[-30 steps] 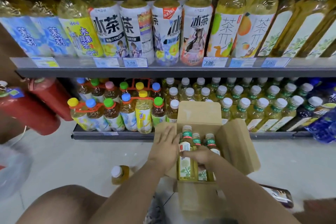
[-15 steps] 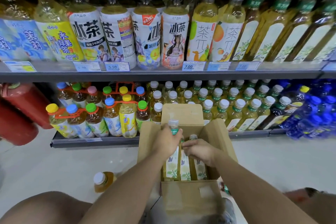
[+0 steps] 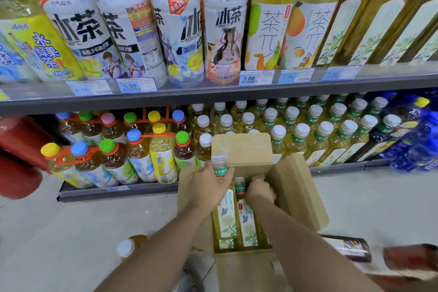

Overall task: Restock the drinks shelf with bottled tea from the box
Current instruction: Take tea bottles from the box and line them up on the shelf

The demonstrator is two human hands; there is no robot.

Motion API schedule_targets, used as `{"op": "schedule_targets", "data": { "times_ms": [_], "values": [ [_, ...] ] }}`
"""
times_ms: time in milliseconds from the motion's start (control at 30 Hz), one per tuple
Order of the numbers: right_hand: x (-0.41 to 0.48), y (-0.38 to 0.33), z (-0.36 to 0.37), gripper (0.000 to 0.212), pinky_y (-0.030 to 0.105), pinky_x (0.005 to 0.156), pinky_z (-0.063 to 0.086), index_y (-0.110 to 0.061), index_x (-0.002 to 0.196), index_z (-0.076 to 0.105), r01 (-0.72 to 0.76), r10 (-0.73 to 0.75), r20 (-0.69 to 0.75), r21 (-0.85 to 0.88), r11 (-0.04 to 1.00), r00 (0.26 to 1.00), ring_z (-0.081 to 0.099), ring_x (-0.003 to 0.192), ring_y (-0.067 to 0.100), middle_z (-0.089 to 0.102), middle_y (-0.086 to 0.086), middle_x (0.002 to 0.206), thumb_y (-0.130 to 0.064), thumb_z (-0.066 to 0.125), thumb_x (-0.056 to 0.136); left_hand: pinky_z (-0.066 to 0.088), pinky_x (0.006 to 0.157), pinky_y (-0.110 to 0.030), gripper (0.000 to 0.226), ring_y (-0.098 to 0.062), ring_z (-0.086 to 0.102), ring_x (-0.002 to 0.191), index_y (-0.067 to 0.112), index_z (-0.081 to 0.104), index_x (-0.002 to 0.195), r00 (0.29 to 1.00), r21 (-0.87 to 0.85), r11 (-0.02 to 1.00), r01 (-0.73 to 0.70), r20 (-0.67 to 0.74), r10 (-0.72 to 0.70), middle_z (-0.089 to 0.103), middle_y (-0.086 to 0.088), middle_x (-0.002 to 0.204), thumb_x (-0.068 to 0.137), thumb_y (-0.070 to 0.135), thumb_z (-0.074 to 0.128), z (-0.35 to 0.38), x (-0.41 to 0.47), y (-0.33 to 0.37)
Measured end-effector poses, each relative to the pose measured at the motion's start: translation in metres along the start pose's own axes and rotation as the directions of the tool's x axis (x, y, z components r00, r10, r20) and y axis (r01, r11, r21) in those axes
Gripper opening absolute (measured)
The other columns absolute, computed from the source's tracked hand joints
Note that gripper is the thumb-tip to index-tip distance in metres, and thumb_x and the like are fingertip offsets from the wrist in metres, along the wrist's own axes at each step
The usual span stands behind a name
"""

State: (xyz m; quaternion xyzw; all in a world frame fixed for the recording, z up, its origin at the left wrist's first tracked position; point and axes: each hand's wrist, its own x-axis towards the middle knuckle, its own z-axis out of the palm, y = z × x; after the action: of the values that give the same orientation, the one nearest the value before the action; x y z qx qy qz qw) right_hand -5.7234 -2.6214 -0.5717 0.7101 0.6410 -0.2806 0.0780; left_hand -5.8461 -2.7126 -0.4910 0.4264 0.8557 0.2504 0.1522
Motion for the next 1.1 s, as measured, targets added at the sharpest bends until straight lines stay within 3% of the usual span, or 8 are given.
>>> {"op": "schedule_targets", "data": {
  "times_ms": [167, 333, 533, 667, 733, 833, 1000, 1100],
  "values": [
    [0.004, -0.007, 0.008, 0.046, 0.044, 0.105, 0.038, -0.003, 0.139, 0.046, -0.044, 0.039, -0.071, -0.072, 0.996, 0.997, 0.048, 0.126, 0.034, 0.051, 0.017, 0.136, -0.028, 0.041, 0.101, 0.057, 0.07, -0.039, 0.058, -0.019, 0.069, 0.068, 0.025, 0.054, 0.097, 0.998, 0.017, 1.0, 0.012, 0.063, -0.013, 0.069, 0.002, 0.072, 0.083, 0.079, 0.039, -0.001, 0.004, -0.002],
    [0.008, -0.002, -0.015, 0.036, 0.041, 0.093, 0.053, -0.007, 0.122, 0.053, 0.005, -0.006, 0.013, 0.055, 0.998, 1.0, 0.061, 0.113, 0.031, 0.061, 0.012, 0.123, -0.029, 0.055, 0.094, 0.059, 0.065, -0.039, 0.061, -0.021, 0.069, 0.065, 0.026, 0.056, 0.099, 0.996, -0.047, 0.998, 0.031, 0.086, -0.027, 0.07, 0.003, 0.075, 0.079, 0.081, 0.038, 0.001, 0.002, -0.003],
    [-0.024, 0.001, -0.063, 0.04, 0.035, 0.085, 0.053, -0.006, 0.117, 0.062, 0.131, -0.13, -0.012, 0.054, 0.99, 0.991, 0.063, 0.108, 0.029, 0.062, 0.014, 0.119, -0.028, 0.072, 0.086, 0.054, 0.069, -0.037, 0.047, -0.019, 0.064, 0.078, 0.012, 0.055, 0.112, 0.985, -0.137, 0.988, 0.065, 0.166, -0.041, 0.068, -0.002, 0.089, 0.095, 0.055, 0.054, -0.013, -0.002, 0.013],
    [-0.055, 0.014, -0.108, 0.037, 0.029, 0.076, 0.05, -0.007, 0.109, 0.061, 0.231, -0.216, -0.133, 0.105, 0.967, 0.967, 0.064, 0.097, 0.024, 0.067, 0.01, 0.105, -0.034, 0.072, 0.086, 0.053, 0.077, -0.036, 0.04, -0.022, 0.065, 0.091, 0.012, 0.053, 0.12, 0.989, -0.237, 0.971, 0.039, 0.149, -0.004, 0.069, -0.006, 0.104, 0.098, 0.046, 0.055, -0.043, -0.017, 0.039],
    [-0.077, 0.017, -0.137, 0.031, 0.031, 0.074, 0.053, -0.008, 0.099, 0.061, 0.31, -0.274, -0.207, 0.164, 0.937, 0.939, 0.066, 0.092, 0.026, 0.066, 0.008, 0.097, -0.034, 0.07, 0.083, 0.048, 0.07, -0.032, 0.042, -0.023, 0.064, 0.088, 0.009, 0.049, 0.121, 0.994, -0.251, 0.968, 0.023, 0.113, 0.005, 0.068, -0.009, 0.104, 0.1, 0.045, 0.054, -0.07, -0.026, 0.058],
    [-0.115, 0.007, -0.19, 0.036, 0.031, 0.068, 0.047, -0.004, 0.103, 0.059, 0.445, -0.38, -0.283, 0.218, 0.868, 0.88, 0.064, 0.093, 0.03, 0.064, 0.009, 0.101, -0.028, 0.075, 0.08, 0.038, 0.061, -0.031, 0.051, -0.021, 0.057, 0.08, 0.0, 0.047, 0.124, 0.997, -0.254, 0.966, -0.048, 0.047, 0.062, 0.067, -0.013, 0.101, 0.101, 0.045, 0.052, -0.115, -0.039, 0.095],
    [-0.204, -0.015, -0.305, 0.024, 0.029, 0.063, 0.041, -0.014, 0.09, 0.054, 0.68, -0.553, -0.457, 0.176, 0.712, 0.697, 0.056, 0.08, 0.022, 0.061, 0.006, 0.096, -0.025, 0.075, 0.082, 0.038, 0.075, -0.027, 0.043, -0.022, 0.058, 0.098, 0.008, 0.047, 0.131, 0.966, -0.341, 0.904, -0.258, -0.084, 0.244, 0.062, -0.01, 0.118, 0.101, 0.038, 0.056, -0.21, -0.071, 0.176],
    [-0.25, -0.023, -0.371, 0.031, 0.027, 0.068, 0.038, -0.014, 0.105, 0.057, 0.763, -0.595, -0.54, 0.15, 0.628, 0.595, 0.057, 0.093, 0.022, 0.057, 0.001, 0.101, -0.028, 0.076, 0.085, 0.042, 0.082, -0.029, 0.042, -0.026, 0.059, 0.112, 0.011, 0.048, 0.13, 0.933, -0.352, 0.865, -0.359, -0.167, 0.319, 0.061, -0.004, 0.118, 0.099, 0.036, 0.06, -0.267, -0.082, 0.221]
  ]
}}
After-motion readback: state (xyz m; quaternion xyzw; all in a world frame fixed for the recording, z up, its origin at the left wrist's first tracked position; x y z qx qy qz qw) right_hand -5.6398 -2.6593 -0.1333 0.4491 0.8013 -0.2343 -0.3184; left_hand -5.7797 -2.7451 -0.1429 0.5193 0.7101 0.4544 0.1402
